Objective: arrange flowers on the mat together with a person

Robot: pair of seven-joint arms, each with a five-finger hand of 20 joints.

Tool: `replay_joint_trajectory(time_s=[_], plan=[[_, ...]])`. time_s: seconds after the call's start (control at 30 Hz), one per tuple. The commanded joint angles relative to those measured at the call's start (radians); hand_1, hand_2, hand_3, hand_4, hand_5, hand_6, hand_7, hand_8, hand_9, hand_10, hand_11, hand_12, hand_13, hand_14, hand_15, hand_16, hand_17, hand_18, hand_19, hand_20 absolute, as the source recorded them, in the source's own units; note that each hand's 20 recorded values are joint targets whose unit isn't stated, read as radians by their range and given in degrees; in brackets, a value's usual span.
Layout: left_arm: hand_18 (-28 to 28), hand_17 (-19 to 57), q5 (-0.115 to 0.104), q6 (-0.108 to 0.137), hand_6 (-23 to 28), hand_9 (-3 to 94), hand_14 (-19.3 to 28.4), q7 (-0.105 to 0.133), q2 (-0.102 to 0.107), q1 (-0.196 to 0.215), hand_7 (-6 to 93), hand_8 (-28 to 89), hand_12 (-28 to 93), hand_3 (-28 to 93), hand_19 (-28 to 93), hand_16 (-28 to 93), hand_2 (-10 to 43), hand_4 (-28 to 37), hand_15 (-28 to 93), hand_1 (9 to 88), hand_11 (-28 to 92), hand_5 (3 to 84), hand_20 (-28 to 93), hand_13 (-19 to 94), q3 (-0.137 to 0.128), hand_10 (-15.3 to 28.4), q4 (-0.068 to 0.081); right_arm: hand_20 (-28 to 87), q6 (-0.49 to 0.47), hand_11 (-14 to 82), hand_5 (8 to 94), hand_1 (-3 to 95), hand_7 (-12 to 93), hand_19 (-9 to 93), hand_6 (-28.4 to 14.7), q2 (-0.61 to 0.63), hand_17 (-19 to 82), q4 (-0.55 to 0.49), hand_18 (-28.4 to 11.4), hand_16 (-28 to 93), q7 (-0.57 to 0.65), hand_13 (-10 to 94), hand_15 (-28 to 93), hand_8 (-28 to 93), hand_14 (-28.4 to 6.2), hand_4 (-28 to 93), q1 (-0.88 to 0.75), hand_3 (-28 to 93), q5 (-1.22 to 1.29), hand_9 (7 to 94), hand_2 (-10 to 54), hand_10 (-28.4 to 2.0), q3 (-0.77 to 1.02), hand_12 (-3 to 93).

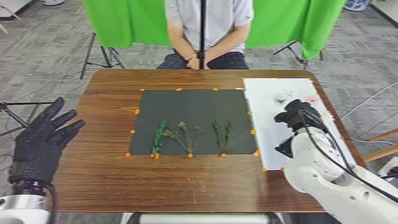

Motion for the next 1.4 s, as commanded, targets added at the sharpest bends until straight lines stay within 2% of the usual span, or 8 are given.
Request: replay_joint_trajectory(time_s=[0.03,0.53,0.7,0.77,1.0,1.13,1.23,1.4], plan=[[19.0,-9.9,-0.003,-0.007,4.6,29.1,21.3,-0.005,0.003,0.003,10.4,-8,12,74,37,-5,8.5,-26.9,42,19.7,19,30.1,14,20,0.007,15.1,0.004,7,-0.065,16.4,47.7,35.8,14,73,-3.4,-0.014,27,0.062,-26.0,9,-0.004,57,59,-11,-17.4,-22,0.081,75,0.045,51.7,-5.5,-21.1,-0.043,16.0],[19.1,-9.9,0.033,-0.027,4.8,29.0,21.3,-0.052,-0.029,-0.02,10.3,-8,12,74,37,-5,8.5,-26.6,42,19.8,19,30.3,14,20,0.009,15.2,0.005,2,-0.156,19.5,54.7,40.8,17,77,-1.5,-0.055,29,0.134,-25.8,9,0.046,62,59,-12,-16.1,-22,0.137,75,0.056,59.7,-6.9,-19.5,-0.121,15.9],[19.1,-9.9,0.031,-0.028,4.9,29.1,21.2,-0.048,-0.025,-0.018,10.3,-8,12,74,37,-5,8.5,-26.6,42,19.8,19,30.4,14,20,0.006,15.1,0.004,-1,-0.137,22.1,60.5,53.7,27,78,-0.3,-0.057,35,0.146,-21.4,22,0.061,71,53,-6,-7.3,-27,0.16,72,-0.008,67.4,-9.5,-16.7,-0.183,17.9],[19.1,-9.9,0.029,-0.027,4.9,29.0,21.2,-0.046,-0.021,-0.018,10.3,-8,12,74,37,-5,8.5,-26.6,42,19.8,19,30.4,14,20,0.007,15.1,0.003,-3,-0.12,12.4,63.0,59.9,38,78,0.1,-0.058,38,0.154,-18.5,26,0.06,76,50,-4,-2.5,-28,0.158,67,-0.016,77.2,-9.5,-11.5,-0.191,30.1],[19.1,-9.9,0.015,-0.018,5.0,29.0,21.3,-0.019,-0.005,-0.001,10.2,-8,12,74,37,-5,8.5,-26.5,42,19.8,19,30.5,14,20,0.001,15.1,-0.003,-4,-0.027,13.8,74.1,61.9,41,79,1.4,-0.045,42,0.137,-16.1,26,0.055,86,49,-2,-1.4,-28,0.15,65,-0.075,89.6,-9.5,-6.1,-0.207,36.5],[19.1,-9.9,0.037,-0.031,4.9,29.0,21.2,-0.027,-0.015,-0.002,10.3,-8,12,74,37,-5,8.5,-26.6,42,19.9,19,30.4,14,20,-0.015,15.1,-0.016,-5,0.035,13.9,75.2,62.1,40,80,1.4,-0.036,43,0.072,-15.9,25,0.028,87,49,-1,-1.2,-28,0.161,65,-0.127,91.3,-9.5,-5.4,-0.219,37.5],[19.1,-9.9,0.034,-0.027,4.9,29.0,21.3,0.004,-0.006,0.009,10.3,-8,12,74,37,-5,8.5,-26.5,42,19.9,19,30.4,14,20,-0.019,15.1,-0.025,-5,0.08,13.9,75.4,62.0,40,80,1.4,-0.04,43,0.009,-16.0,25,-0.022,87,49,-1,-1.2,-28,0.216,65,-0.15,91.5,-9.5,-5.5,-0.269,37.8],[19.2,-9.9,0.09,-0.054,4.9,29.0,21.4,-0.053,-0.057,-0.018,10.2,-8,12,74,37,-5,8.4,-26.5,42,19.9,19,30.3,14,20,-0.05,15.1,-0.038,-5,0.119,13.9,75.7,61.8,40,81,1.3,-0.113,42,-0.046,-15.8,25,-0.151,87,49,-1,-1.0,-28,0.372,65,-0.107,91.6,-9.5,-5.4,-0.394,38.1]])
